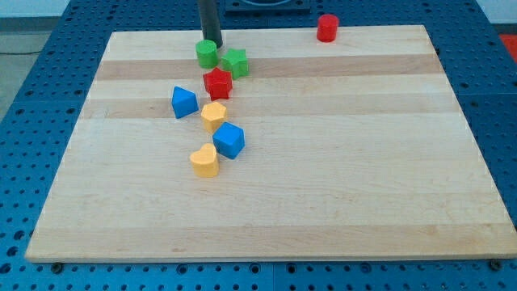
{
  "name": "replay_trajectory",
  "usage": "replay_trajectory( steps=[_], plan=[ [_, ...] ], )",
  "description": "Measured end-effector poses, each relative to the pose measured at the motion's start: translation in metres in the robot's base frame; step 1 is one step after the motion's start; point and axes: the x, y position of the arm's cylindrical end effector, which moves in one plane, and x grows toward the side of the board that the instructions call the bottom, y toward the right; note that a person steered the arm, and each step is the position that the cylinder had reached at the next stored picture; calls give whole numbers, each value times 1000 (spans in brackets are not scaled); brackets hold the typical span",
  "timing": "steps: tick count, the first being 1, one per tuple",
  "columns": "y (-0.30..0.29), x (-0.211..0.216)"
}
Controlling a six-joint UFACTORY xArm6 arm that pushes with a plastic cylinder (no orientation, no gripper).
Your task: Push the red circle below to the yellow heart
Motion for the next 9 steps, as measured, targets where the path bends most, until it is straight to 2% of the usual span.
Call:
replay_trajectory(
  steps=[1,3,4,6,7,8,9],
  plan=[
    [4,0],
    [63,0],
    [101,2],
    [166,33],
    [218,31],
    [260,16],
    [264,-29]
  ],
)
